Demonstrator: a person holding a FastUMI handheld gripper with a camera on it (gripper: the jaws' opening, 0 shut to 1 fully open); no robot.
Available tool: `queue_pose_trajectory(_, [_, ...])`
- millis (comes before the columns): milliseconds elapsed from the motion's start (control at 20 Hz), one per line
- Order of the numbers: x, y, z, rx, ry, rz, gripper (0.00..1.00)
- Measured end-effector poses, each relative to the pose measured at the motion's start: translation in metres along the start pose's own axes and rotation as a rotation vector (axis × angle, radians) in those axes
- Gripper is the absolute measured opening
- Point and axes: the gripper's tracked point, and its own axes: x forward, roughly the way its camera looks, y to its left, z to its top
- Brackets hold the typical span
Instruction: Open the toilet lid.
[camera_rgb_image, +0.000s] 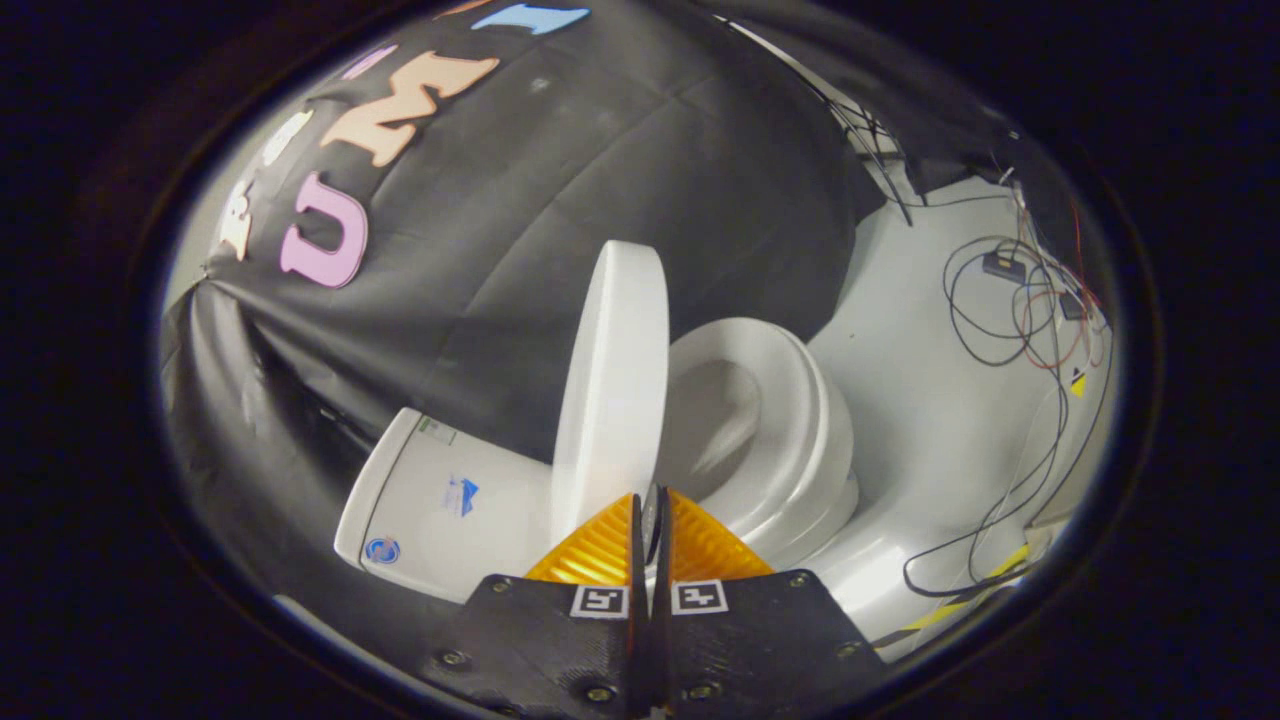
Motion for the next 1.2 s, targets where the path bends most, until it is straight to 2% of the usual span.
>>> queue_pose_trajectory(950, [-0.021, 0.085, 0.004, -0.255, -0.086, 0.043, 0.01])
queue_pose_trajectory(1200, [-0.026, 0.117, 0.003, -0.305, -0.111, 0.095, 0.02])
